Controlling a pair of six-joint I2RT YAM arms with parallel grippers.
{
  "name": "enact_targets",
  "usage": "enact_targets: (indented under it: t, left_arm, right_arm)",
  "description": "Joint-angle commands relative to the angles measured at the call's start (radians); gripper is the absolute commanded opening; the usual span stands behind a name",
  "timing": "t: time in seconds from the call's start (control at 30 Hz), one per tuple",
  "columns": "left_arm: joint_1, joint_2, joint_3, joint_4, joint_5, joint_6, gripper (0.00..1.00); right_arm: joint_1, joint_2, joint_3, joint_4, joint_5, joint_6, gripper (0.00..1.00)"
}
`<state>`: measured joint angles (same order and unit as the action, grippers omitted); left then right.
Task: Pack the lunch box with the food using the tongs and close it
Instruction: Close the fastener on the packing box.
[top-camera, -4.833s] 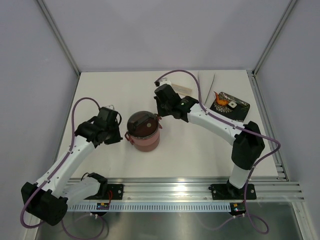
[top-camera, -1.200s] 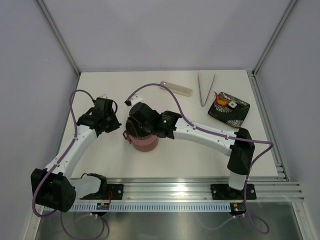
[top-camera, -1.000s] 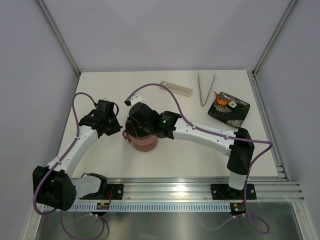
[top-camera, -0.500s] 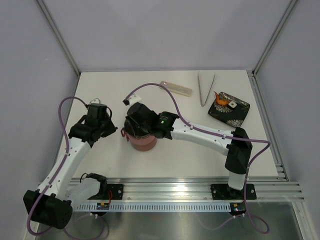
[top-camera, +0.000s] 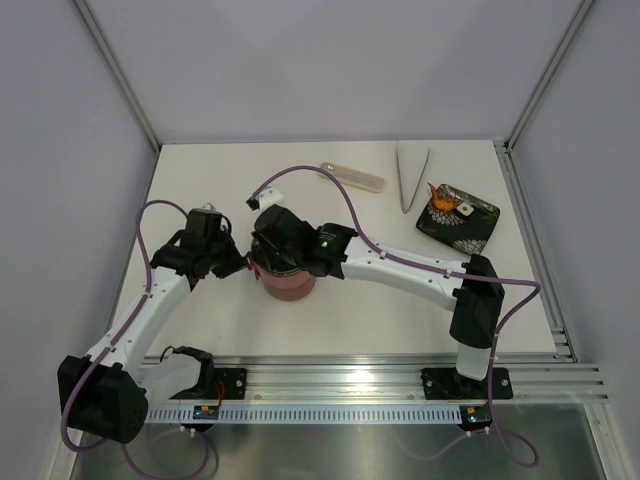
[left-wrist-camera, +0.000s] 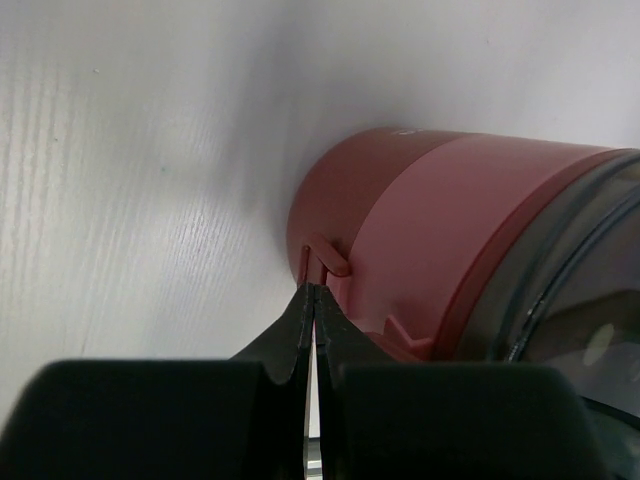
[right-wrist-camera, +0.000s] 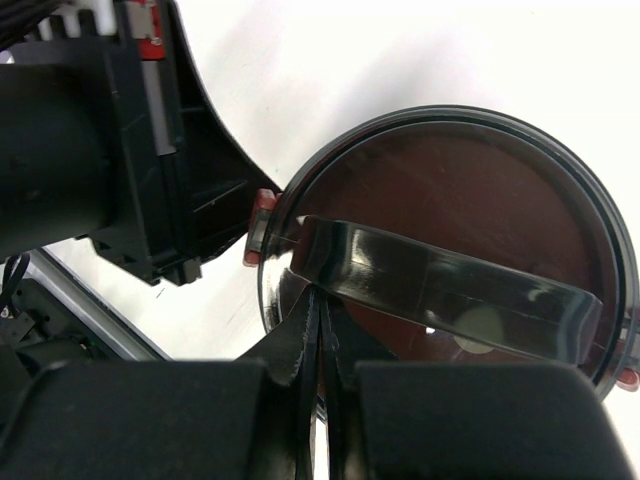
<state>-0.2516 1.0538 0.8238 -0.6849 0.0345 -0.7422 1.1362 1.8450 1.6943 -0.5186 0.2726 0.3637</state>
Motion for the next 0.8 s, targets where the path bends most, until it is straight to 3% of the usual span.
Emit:
enact_targets:
  t: [0.0, 0.17, 0.47, 0.77]
  left_arm:
    - [-0.009, 0.026, 0.006, 0.133, 0.067, -0.029, 0.0]
    - [-0.009, 0.028, 0.026, 0.113, 0.036, -0.028, 0.0]
    - [-0.009, -0.041, 0.124, -0.031, -0.14, 0.03, 0.0]
    - [-0.008, -0.02, 0.163, -0.051, -0.156, 0.046, 0.0]
  right_arm:
    - [0.007, 0.022, -0.001, -0.021, 0.014, 0.014, 0.05]
    - [0.005, 0.017, 0.004, -0.029, 0.007, 0.011, 0.04]
    - [0.005, -0.095, -0.015, -0.066, 0.03, 0.007, 0.04]
    - [0.005, -0.263, -0.114, -0.058, 0.123, 0.024, 0.06]
